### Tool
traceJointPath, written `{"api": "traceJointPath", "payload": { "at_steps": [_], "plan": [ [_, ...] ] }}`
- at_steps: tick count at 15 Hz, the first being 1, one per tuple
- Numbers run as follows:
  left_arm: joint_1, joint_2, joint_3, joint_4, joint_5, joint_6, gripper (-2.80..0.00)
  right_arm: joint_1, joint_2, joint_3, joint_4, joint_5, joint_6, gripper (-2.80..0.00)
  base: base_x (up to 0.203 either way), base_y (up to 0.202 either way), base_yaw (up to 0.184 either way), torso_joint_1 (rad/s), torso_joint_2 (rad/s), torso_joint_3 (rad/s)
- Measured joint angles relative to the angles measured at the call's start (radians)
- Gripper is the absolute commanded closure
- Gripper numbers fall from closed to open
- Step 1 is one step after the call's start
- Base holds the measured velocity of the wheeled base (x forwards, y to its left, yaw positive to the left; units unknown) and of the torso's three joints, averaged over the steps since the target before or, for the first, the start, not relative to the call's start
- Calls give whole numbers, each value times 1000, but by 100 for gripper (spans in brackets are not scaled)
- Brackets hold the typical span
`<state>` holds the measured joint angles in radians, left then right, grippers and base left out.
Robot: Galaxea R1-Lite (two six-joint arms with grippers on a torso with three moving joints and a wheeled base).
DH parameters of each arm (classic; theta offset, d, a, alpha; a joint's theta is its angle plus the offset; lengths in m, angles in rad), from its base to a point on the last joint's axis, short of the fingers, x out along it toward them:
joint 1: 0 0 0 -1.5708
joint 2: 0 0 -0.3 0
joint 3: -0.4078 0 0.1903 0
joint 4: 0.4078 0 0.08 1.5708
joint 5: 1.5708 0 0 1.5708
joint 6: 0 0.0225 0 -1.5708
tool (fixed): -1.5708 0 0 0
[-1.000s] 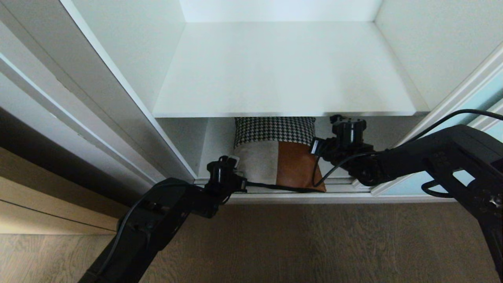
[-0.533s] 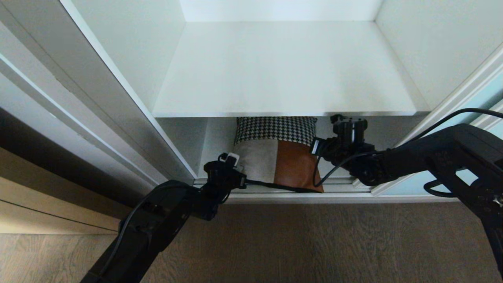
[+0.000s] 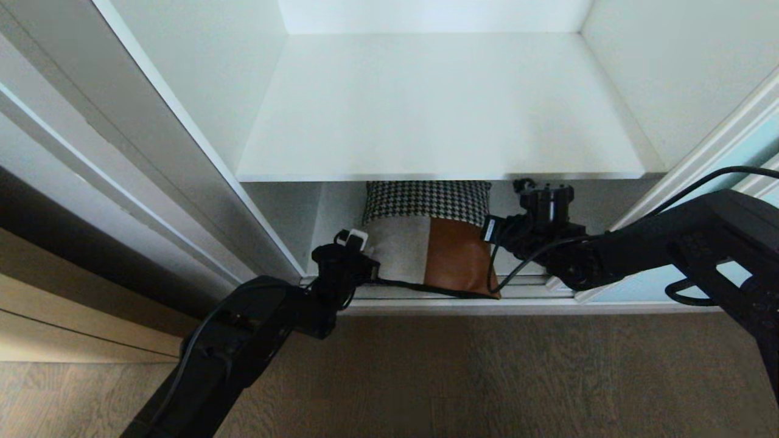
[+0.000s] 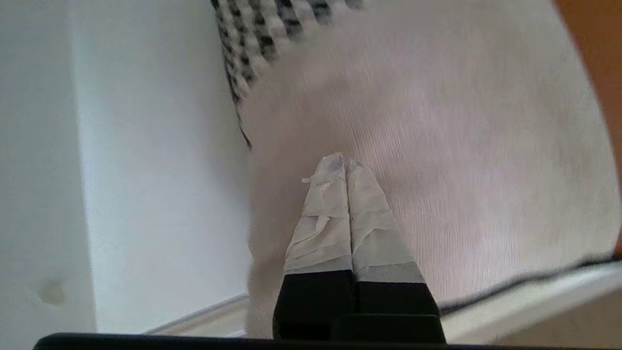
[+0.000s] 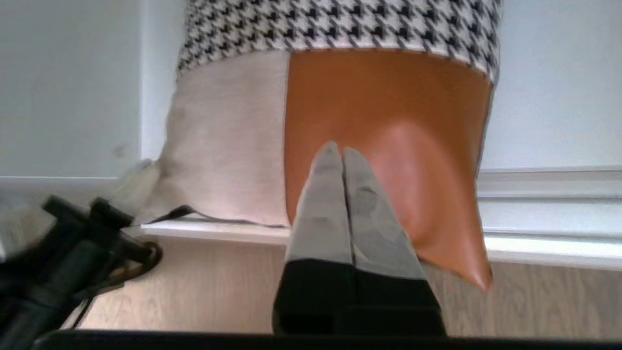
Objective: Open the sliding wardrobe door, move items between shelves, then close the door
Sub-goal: Place the pillow on the lower shelf
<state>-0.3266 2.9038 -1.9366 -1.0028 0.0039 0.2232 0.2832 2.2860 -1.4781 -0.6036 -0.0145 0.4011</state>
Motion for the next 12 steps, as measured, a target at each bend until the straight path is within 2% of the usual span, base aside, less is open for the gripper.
{"api": "traceJointPath", "payload": {
  "at_steps": [1, 6, 12],
  "plan": [
    [0, -19, 6, -2, 11, -6, 0, 0, -7, 16, -10, 21, -1, 0, 0, 0, 0, 0, 0, 0],
    [-18, -127, 77, -2, 40, -66, 0, -1, 6, 24, -38, 28, -5, 0, 0, 0, 0, 0, 0, 0],
    [-82, -266, 403, -19, 42, -189, 0, 14, 22, 72, -36, 27, -50, 0, 0, 0, 0, 0, 0, 0]
  ]
}}
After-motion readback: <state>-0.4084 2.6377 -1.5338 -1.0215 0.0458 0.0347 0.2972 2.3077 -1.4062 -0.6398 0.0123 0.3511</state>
